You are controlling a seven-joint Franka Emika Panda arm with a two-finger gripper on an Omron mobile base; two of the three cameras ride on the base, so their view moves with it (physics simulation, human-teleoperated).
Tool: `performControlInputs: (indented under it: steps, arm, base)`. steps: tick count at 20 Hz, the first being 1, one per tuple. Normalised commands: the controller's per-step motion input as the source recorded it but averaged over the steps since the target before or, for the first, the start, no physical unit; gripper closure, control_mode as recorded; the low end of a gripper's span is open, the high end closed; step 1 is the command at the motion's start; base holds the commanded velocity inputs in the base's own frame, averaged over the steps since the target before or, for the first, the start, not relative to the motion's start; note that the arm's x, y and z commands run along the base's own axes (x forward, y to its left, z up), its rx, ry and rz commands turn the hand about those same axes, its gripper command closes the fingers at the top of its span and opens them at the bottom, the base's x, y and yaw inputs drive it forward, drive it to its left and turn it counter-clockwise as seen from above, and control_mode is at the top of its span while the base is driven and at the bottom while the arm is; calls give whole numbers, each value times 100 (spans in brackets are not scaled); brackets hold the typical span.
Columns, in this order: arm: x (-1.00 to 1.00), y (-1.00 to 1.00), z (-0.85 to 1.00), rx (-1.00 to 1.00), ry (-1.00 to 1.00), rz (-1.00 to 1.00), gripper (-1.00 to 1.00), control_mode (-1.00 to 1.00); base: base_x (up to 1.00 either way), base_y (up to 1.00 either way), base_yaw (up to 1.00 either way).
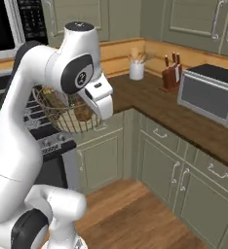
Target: Open the cabinet, pick up the bread from the cabinet and place it in the basket. Then move the basket to the dining counter.
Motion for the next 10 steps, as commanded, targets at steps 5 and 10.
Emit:
performControlInputs:
  steps: [5, 10]
  arm:
    - [0, 0, 0, 0, 0, 0, 100, 100]
    - [0, 0, 0, 0, 0, 0, 100, 100]
  base:
    - [0, 0, -99]
    - [0, 5, -100]
